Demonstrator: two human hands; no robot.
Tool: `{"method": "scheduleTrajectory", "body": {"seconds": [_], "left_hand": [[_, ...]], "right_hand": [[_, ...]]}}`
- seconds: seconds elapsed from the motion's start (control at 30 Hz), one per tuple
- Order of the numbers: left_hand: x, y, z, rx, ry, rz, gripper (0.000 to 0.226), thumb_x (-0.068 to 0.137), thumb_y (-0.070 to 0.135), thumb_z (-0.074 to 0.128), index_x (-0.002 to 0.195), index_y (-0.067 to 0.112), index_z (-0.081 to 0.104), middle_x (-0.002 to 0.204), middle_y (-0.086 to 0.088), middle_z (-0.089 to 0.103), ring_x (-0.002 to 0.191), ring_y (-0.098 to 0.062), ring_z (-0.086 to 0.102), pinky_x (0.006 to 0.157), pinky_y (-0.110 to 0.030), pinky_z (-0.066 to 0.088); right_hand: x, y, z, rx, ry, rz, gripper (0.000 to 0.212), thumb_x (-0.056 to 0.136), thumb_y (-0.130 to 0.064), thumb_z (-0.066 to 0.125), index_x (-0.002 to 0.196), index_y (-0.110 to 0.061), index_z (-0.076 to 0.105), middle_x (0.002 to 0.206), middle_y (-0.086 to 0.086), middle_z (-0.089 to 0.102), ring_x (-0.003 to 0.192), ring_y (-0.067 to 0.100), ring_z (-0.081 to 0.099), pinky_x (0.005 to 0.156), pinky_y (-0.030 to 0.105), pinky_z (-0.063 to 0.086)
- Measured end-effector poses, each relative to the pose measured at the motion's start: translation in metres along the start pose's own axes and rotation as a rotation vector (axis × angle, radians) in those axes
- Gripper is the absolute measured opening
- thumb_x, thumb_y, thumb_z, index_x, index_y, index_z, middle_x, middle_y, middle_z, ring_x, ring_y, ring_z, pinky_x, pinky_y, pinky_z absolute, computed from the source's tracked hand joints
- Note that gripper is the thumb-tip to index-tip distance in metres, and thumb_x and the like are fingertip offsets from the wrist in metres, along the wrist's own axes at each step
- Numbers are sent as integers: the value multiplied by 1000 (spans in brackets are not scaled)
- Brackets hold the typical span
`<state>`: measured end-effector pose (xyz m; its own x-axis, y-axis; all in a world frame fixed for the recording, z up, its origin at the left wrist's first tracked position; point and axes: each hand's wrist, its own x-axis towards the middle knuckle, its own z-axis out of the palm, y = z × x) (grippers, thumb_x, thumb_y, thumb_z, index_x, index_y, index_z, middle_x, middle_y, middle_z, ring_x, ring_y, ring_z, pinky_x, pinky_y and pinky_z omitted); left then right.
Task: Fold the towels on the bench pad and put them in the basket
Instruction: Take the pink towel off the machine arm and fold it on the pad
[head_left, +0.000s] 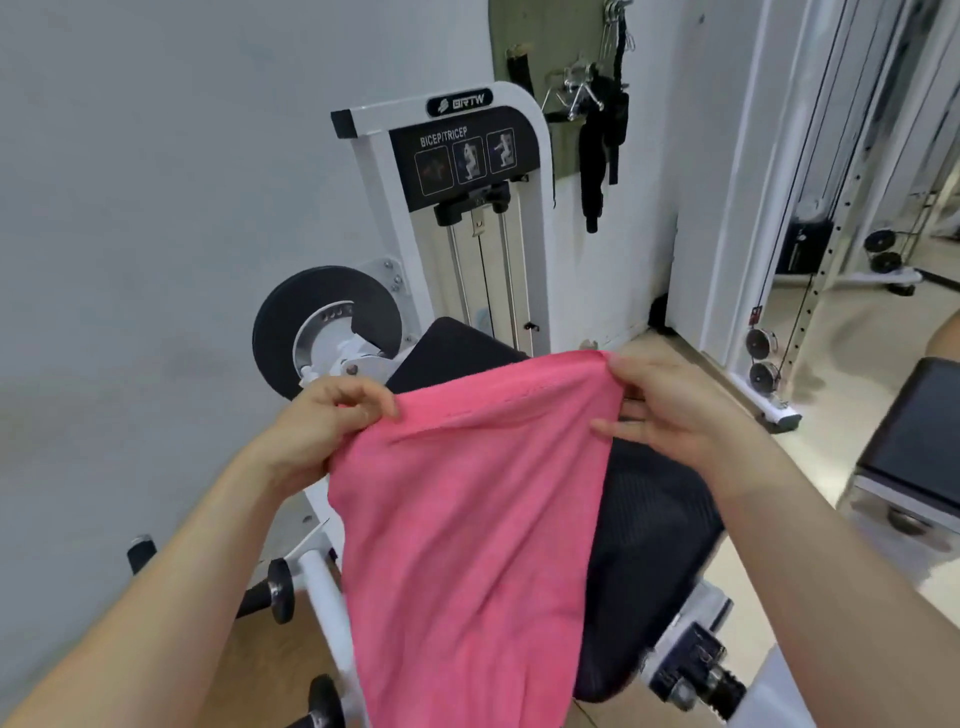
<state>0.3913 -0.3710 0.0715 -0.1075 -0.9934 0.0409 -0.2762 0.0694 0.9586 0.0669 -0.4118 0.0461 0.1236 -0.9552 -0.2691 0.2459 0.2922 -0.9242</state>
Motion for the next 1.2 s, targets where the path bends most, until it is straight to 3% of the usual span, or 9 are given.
{"method": "scheduleTrajectory", "body": {"seconds": [0.13,0.27,0.53,0.63,0.77,0.87,1.03,1.13,1.2], "left_hand": [[45,-15,-8,370,-160,35,31,91,0,60,87,24,79,98,9,75,92,-7,66,84,-20,52],[107,-55,-22,572,-70,117,29,93,6,60,98,30,76,105,19,70,98,4,62,85,-5,44],[216,-158,-81,742,10,90,61,82,-3,40,119,40,63,115,19,63,105,-1,56,90,-8,40],[238,-197,-84,784,-10,31,57,83,1,41,120,38,65,101,7,61,96,-9,57,91,-32,48],[252,-233,-72,789,-32,8,47,87,-2,45,118,24,69,95,4,57,92,-14,58,89,-36,48],[260,-246,-71,765,30,16,38,87,3,49,109,24,73,99,5,62,94,-14,60,85,-33,49],[263,-237,-67,1034,207,119,39,78,10,54,112,22,70,113,0,59,105,-25,50,87,-41,42],[267,-221,-45,697,-14,290,53,80,6,57,129,25,59,124,5,54,108,-11,52,92,-25,44],[271,-206,-33,526,-143,212,38,84,6,63,114,28,68,113,12,63,99,0,58,88,-17,45]], "right_hand": [[53,4,11,252,193,-85,20,94,-19,58,107,-7,64,109,10,64,98,20,64,72,38,59],[110,5,43,-190,431,-363,28,89,-30,60,73,-7,60,72,0,53,71,10,54,74,44,57],[237,2,81,-946,415,-510,22,84,-5,61,97,-22,57,87,-2,60,84,18,57,75,29,44],[274,17,104,-1173,267,-507,9,88,-17,59,96,-19,60,87,0,62,86,23,59,77,36,48],[279,79,139,-1577,-192,-538,35,86,-54,54,109,-28,61,99,-2,53,92,18,53,75,35,46],[278,128,153,-1872,-216,-620,30,70,-49,70,86,-24,64,86,-1,52,73,21,51,60,31,32],[289,140,156,-1657,-37,-592,10,79,-19,62,85,-22,68,80,-3,54,71,22,54,58,32,41],[281,130,156,-1509,-85,-505,27,92,-18,48,110,-22,68,93,1,60,88,25,55,74,40,48],[272,121,157,-1365,-48,-439,28,96,-20,46,115,-22,66,96,1,63,90,22,57,78,39,48]]}}
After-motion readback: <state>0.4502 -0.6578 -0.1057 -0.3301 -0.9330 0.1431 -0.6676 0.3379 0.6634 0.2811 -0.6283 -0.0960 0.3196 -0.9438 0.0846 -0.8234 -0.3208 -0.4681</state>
